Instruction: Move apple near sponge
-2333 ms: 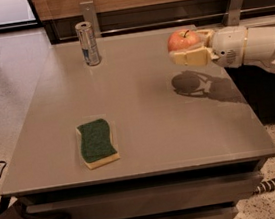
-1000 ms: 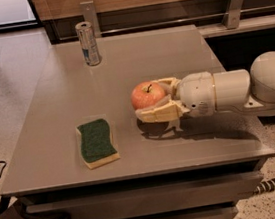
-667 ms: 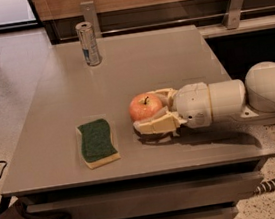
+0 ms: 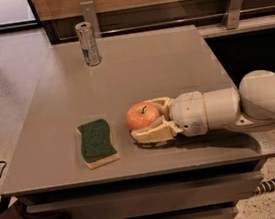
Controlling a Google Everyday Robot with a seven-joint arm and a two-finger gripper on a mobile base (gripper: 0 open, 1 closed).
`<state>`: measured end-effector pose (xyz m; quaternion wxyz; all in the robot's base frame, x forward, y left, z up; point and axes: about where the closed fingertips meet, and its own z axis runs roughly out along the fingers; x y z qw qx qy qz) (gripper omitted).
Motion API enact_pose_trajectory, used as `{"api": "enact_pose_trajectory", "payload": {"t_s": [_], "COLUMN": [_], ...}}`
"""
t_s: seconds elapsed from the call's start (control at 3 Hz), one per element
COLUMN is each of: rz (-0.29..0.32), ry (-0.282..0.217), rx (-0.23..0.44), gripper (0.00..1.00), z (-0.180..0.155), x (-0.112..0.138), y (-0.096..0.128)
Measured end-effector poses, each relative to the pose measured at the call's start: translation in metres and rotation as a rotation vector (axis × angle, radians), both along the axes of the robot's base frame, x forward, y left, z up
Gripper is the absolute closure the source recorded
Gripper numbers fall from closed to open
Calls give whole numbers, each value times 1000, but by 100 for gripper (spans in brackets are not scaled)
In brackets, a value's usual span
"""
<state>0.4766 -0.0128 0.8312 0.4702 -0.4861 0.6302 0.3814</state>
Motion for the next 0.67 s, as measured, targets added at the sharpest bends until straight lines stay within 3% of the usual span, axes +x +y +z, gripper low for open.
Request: {"api": "enact_pose_trajectory", "payload": {"t_s": [0.67], "rz": [7], "ry": [0], "rx": [-1], "gripper": [37], "z": [0], "x": [-1], "y": [4]}}
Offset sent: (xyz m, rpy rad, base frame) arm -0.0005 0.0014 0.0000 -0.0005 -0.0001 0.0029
